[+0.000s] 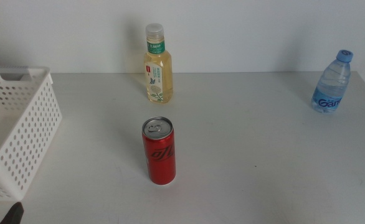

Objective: Use arms to grab the bottles and put them into the dustbin to the left of the table.

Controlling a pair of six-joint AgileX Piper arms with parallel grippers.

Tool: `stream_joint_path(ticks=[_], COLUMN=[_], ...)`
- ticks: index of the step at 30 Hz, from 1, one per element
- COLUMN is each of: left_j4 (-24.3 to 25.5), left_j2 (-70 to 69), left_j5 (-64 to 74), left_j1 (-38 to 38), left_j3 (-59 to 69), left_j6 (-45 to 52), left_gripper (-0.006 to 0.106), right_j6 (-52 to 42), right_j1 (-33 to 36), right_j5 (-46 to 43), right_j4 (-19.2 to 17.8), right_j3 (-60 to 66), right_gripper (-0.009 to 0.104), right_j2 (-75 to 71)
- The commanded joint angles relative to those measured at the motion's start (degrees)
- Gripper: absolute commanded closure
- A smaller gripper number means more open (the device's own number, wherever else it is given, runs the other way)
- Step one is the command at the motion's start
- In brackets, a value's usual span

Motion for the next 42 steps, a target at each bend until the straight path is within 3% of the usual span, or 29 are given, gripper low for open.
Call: stream_joint_path(ticks=[1, 10, 18, 24, 27, 33, 42], left_j4=[-1.78, -6.37, -6.90, -11.41, -14.15, -14.88, -16.09], left_j2=[1.79, 19.50, 42.73, 58.15, 64.34, 73.85, 76.08], left_j5=[-5.51, -21.96, -51.49, -69.54, -76.51, -86.02, -87.99], left_j1=[-0.61, -13.98, -31.69, -42.10, -45.12, -46.75, -46.75], left_j3=[0.09, 0.09, 0.09, 0.18, 0.17, 0.17, 0.17], left_j6=[-1.02, -1.02, -2.24, -2.32, -2.51, -5.71, -6.03], left_gripper=[0.007, 0.007, 0.007, 0.007, 0.007, 0.007, 0.007], right_j6=[-0.50, -0.50, -0.50, -0.50, -0.50, -0.50, -0.50], right_j1=[-0.34, -0.34, -0.34, -0.34, -0.34, -0.34, -0.34], right_j5=[-4.12, -4.12, -4.12, -4.12, -4.12, -4.12, -4.12], right_j4=[-0.53, -0.53, -0.53, -0.53, -0.53, -0.53, -0.53], right_j3=[-0.51, -0.51, -0.51, -0.51, -0.51, -0.51, -0.51], right_gripper=[0.020, 0.020, 0.020, 0.020, 0.020, 0.020, 0.020], right_j2=[-1.30, -1.30, -1.30, -1.30, -1.30, -1.30, -1.30])
